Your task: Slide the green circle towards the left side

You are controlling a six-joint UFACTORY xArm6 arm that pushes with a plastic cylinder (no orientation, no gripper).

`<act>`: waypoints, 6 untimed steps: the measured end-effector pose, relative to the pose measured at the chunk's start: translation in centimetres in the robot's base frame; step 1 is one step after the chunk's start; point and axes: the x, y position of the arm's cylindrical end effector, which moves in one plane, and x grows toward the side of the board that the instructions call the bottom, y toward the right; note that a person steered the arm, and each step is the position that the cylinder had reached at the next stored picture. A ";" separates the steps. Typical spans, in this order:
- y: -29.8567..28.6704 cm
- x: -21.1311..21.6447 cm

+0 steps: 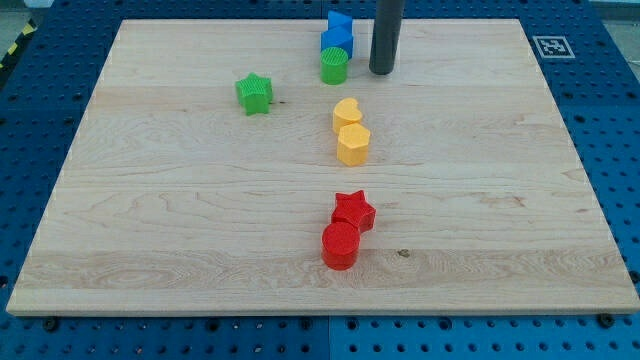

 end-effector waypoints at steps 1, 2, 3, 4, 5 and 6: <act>-2.3 0.0; -3.6 -0.2; -5.0 -0.6; -6.6 -0.8; -8.1 -0.8; -9.4 -0.8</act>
